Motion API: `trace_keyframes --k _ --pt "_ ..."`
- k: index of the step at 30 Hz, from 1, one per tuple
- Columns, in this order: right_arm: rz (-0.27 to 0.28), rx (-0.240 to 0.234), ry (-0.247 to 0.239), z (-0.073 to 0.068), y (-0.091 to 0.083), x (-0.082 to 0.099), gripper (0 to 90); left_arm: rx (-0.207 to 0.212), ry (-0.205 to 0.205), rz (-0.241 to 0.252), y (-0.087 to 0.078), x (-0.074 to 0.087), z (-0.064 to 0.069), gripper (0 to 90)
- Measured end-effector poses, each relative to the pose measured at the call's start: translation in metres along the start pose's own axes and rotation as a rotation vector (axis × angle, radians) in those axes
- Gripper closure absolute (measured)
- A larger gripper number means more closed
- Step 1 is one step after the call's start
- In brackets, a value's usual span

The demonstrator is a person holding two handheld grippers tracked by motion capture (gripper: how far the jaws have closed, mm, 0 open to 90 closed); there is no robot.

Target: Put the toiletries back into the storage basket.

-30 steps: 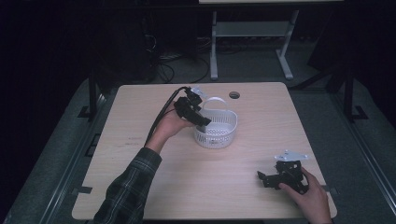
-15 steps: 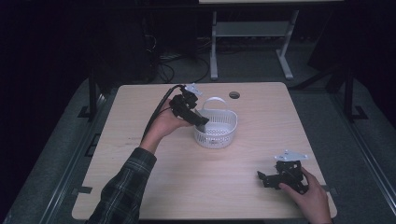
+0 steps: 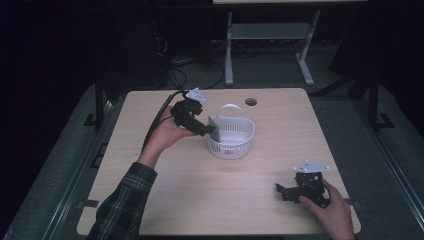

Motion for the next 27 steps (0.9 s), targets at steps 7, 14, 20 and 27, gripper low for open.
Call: trace_keyframes --k 7,14,20,27 --pt "0.0 0.001 -0.002 0.0 0.0 0.0 0.0 -0.018 -0.011 0.013 -0.01 0.013 -0.003 14.0" --pt "0.0 0.0 -0.001 0.0 0.0 0.0 0.0 -0.042 -0.033 0.023 -0.02 0.03 -0.007 14.2" --pt "0.0 -0.001 0.0 0.0 0.0 0.0 0.0 -0.064 -0.049 0.024 -0.029 0.049 -0.009 14.3" --pt "0.0 0.0 -0.001 0.0 0.0 0.0 0.0 -0.085 -0.067 0.019 -0.038 0.071 -0.013 14.3"
Point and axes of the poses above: each handheld gripper's, and its own axes: y roughly forward along the jaws, x roughly out of its underside, z roughly to its right, the point moved 4 cm from there along y, roughly forward along the jaws, and after that the axes turned 14 degrees about -x, right-handed, at the moved point
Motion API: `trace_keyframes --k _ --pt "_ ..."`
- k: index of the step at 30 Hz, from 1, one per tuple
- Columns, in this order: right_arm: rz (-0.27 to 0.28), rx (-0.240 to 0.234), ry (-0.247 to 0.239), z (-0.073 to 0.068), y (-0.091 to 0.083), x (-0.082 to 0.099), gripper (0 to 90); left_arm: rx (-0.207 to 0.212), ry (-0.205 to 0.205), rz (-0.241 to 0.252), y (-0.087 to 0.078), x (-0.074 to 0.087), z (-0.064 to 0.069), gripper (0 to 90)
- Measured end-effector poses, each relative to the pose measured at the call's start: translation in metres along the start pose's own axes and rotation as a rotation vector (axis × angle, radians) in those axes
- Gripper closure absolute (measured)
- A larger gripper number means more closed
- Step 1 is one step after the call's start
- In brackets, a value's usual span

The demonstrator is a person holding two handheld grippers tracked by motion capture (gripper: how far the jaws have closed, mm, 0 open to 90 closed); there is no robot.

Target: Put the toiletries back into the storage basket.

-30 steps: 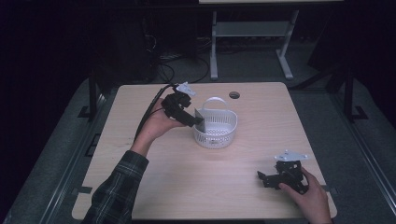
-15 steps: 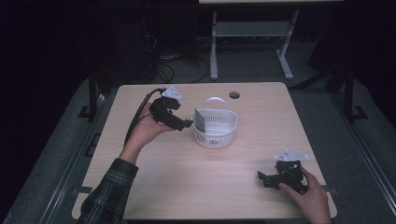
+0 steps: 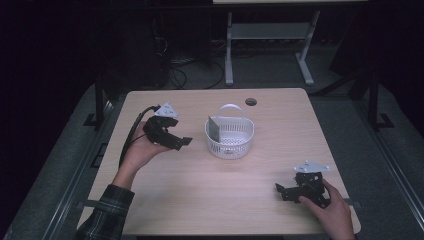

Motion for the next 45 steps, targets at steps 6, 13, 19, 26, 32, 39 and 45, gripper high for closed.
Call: trace_keyframes --k 6,13,19,26,32,39,45 --pt "0.0 0.0 0.001 0.0 0.0 0.0 0.0 -0.012 -0.012 -0.011 -0.006 0.017 -0.001 14.4" --pt "0.0 0.0 0.002 0.0 0.0 0.0 0.0 -0.027 -0.036 -0.01 -0.014 0.042 -0.002 14.4" --pt "0.0 -0.001 0.0 0.0 0.0 0.0 0.0 -0.043 -0.045 -0.01 -0.019 0.06 -0.002 14.4" --pt "0.0 0.0 0.0 0.0 0.0 0.0 0.0 -0.049 -0.072 -0.005 -0.024 0.084 0.001 14.5" --pt "0.0 0.0 0.0 0.0 0.0 0.0 0.0 -0.054 -0.086 -0.005 -0.026 0.103 0.006 14.7" --pt "0.0 0.0 0.0 0.0 0.0 0.0 0.0 -0.071 -0.094 -0.005 -0.03 0.123 0.01 14.7" --pt "0.0 0.0 0.0 0.0 0.0 0.0 0.0 -0.076 -0.104 -0.015 -0.03 0.143 0.017 14.6"
Point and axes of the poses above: each handheld gripper's, and its own axes: y roughly forward along the jaws, x roughly out of its underside, z roughly to its right, the point moved 4 cm from there along y, roughly forward along the jaws, and after that the axes turned 14 degrees about -x, right-handed, at the moved point
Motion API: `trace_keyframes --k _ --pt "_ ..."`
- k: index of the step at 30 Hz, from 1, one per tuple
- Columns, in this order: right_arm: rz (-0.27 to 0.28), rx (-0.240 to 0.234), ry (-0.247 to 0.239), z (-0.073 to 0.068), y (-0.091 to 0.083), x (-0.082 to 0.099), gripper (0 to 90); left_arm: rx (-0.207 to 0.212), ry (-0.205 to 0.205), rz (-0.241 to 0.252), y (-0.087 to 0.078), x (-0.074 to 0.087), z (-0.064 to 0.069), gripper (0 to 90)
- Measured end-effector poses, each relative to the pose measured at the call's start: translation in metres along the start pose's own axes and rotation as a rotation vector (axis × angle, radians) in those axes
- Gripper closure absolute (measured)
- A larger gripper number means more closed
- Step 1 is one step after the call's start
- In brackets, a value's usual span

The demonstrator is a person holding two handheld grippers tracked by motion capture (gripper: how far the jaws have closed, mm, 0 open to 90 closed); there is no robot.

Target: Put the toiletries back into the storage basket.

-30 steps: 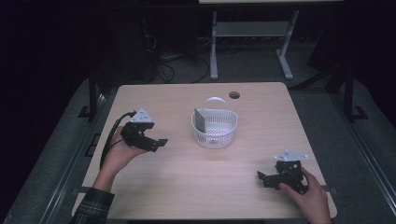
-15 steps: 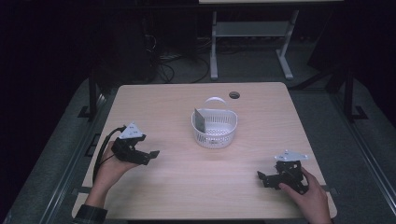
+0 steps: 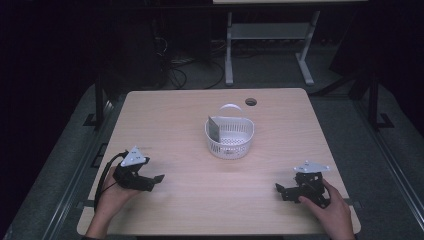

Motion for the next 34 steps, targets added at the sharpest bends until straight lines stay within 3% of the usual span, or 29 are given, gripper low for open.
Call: trace_keyframes --k 11,22,27,34 --pt "0.0 -0.001 0.001 0.0 0.0 0.0 0.0 -0.025 0.001 -0.032 0.004 0.029 0.005 14.5" --pt "-0.001 0.0 0.001 0.0 0.0 0.0 0.0 -0.014 -0.008 -0.073 0.01 0.046 0.007 12.8" --pt "-0.001 0.0 0.001 0.0 0.0 0.0 0.0 0.011 -0.035 -0.019 0.01 0.052 0.007 12.6" --pt "-0.001 0.0 0.001 0.0 0.0 0.0 0.0 0.018 -0.031 -0.013 0.01 0.053 0.006 12.6"
Point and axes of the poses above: each handheld gripper's, and its own axes: y roughly forward along the jaws, x roughly out of its underside, z roughly to its right, the point moved 4 cm from there along y, roughly forward along the jaws, and after that the axes turned 14 degrees about -x, right-handed, at the moved point
